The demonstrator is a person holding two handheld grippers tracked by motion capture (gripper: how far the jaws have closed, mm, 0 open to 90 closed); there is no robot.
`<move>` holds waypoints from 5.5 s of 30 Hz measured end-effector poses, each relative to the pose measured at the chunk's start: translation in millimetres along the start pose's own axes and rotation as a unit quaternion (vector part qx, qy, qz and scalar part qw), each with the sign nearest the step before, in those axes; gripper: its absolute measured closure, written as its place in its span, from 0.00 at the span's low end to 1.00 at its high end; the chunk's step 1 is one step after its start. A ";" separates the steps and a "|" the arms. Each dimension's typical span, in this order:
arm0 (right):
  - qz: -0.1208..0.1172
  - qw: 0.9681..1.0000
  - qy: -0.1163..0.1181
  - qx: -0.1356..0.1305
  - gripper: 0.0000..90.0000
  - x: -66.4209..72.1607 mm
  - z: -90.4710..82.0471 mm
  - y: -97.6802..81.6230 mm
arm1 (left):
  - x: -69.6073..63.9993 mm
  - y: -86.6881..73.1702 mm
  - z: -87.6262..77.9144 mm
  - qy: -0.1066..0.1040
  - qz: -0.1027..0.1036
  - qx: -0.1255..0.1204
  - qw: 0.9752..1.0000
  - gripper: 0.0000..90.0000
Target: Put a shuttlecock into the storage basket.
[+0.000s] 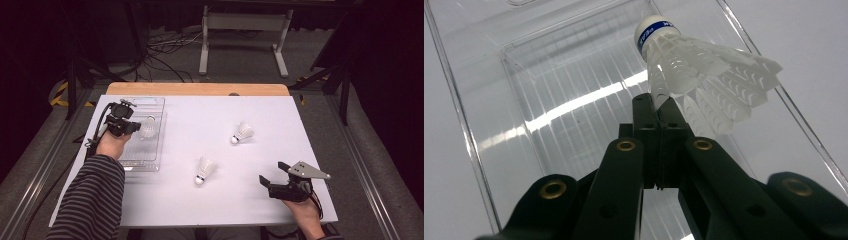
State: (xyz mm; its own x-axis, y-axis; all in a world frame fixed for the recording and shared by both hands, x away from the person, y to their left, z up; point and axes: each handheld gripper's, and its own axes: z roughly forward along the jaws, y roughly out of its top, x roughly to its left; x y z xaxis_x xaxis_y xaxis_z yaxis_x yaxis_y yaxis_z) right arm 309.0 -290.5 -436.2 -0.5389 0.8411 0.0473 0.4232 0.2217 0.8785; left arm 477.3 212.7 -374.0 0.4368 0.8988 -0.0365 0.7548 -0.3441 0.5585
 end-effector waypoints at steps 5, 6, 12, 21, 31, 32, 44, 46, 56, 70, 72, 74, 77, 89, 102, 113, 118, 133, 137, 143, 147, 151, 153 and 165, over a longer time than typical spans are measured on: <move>0.000 1.000 0.001 0.000 0.14 -0.1 0.6 -0.1 | 1.5 2.9 7.0 0.000 -0.003 0.006 1.000 1.00; -0.001 1.000 0.001 0.001 0.14 -0.2 0.6 -0.1 | 1.6 3.6 8.6 0.002 -0.005 0.008 1.000 1.00; 0.000 1.000 0.003 0.001 0.14 0.0 0.8 -0.1 | 2.8 8.8 22.8 0.014 -0.001 0.021 1.000 1.00; 0.000 1.000 0.003 0.002 0.14 -0.3 0.8 -0.1 | 3.5 10.9 34.6 0.017 -0.003 0.030 0.999 1.00; 0.000 1.000 0.004 0.002 0.14 -0.2 1.4 -0.1 | 5.9 12.0 40.6 0.015 -0.010 0.030 0.999 1.00; 0.000 1.000 0.004 0.002 0.14 -0.1 1.4 -0.1 | 6.0 12.2 41.1 0.015 -0.009 0.031 0.999 1.00; -0.001 1.000 0.005 0.003 0.14 -0.2 1.5 -0.1 | 3.3 12.8 46.4 0.012 -0.004 0.034 0.999 0.98; -0.001 1.000 0.005 0.004 0.14 0.0 1.6 -0.2 | 2.7 12.5 46.5 0.016 -0.003 0.040 0.999 0.95; -0.003 1.000 0.004 0.004 0.14 0.2 1.6 -0.1 | 1.7 11.1 42.7 0.016 0.000 0.048 0.999 0.74; -0.002 1.000 0.001 0.005 0.15 0.1 1.2 -0.3 | 1.7 9.4 35.8 0.004 -0.021 0.049 0.999 0.43; -0.001 1.000 0.001 0.005 0.15 0.0 1.2 -0.3 | 1.7 9.2 33.6 0.000 -0.023 0.046 0.999 0.42; -0.001 1.000 0.002 0.005 0.15 0.0 1.2 -0.2 | 1.5 8.9 31.6 -0.004 -0.023 0.043 0.999 0.41; -0.001 1.000 0.002 0.004 0.15 0.0 1.1 -0.2 | 1.0 8.2 28.9 -0.007 -0.022 0.042 0.999 0.40; -0.001 1.000 0.002 0.005 0.15 -0.1 1.6 -0.3 | -2.3 6.6 14.4 -0.010 -0.014 0.014 1.000 0.40; -0.001 1.000 0.003 0.005 0.14 -0.3 1.5 -0.3 | -7.6 3.1 5.0 -0.021 -0.003 0.012 1.000 0.38; 0.000 1.000 0.002 0.004 0.14 -0.2 1.2 -0.2 | -13.6 1.4 0.0 -0.022 0.005 0.006 1.000 0.38; 0.000 1.000 0.002 0.004 0.14 -0.1 1.1 -0.2 | -13.5 -2.2 -2.9 -0.022 0.004 0.001 1.000 0.38; 0.000 1.000 0.002 0.005 0.14 0.1 1.1 -0.2 | -12.1 -12.6 -15.0 -0.033 0.000 -0.015 0.999 0.39; -0.001 1.000 0.003 0.005 0.14 0.1 1.3 -0.2 | -10.6 -16.1 -16.2 -0.035 -0.002 -0.017 0.999 0.39; -0.001 1.000 0.002 0.005 0.14 0.3 1.3 -0.2 | -10.5 -19.1 -18.5 -0.037 -0.002 -0.020 0.999 0.39; -0.001 1.000 0.003 0.005 0.14 0.2 1.4 -0.3 | -11.1 -22.7 -19.7 -0.041 -0.007 -0.024 0.999 0.39; -0.001 1.000 0.002 0.005 0.14 0.4 1.5 -0.2 | -11.1 -24.8 -21.0 -0.041 -0.007 -0.025 0.999 0.39; -0.001 1.000 0.003 0.005 0.14 0.2 1.3 -0.2 | -10.8 -25.9 -21.9 -0.039 -0.004 -0.029 0.999 0.39; 0.000 1.000 0.003 0.005 0.14 0.3 1.3 -0.4 | -14.9 -33.0 -26.0 -0.047 0.000 -0.038 0.998 0.39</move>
State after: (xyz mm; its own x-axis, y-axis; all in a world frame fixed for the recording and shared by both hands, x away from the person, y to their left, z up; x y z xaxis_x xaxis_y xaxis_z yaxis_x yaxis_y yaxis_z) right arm 309.6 -289.7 -437.2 -0.5431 0.8382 0.0502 0.4308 0.2268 0.8735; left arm 433.2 217.8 -370.3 0.4832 0.8683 -0.1120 0.7174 -0.3194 0.6192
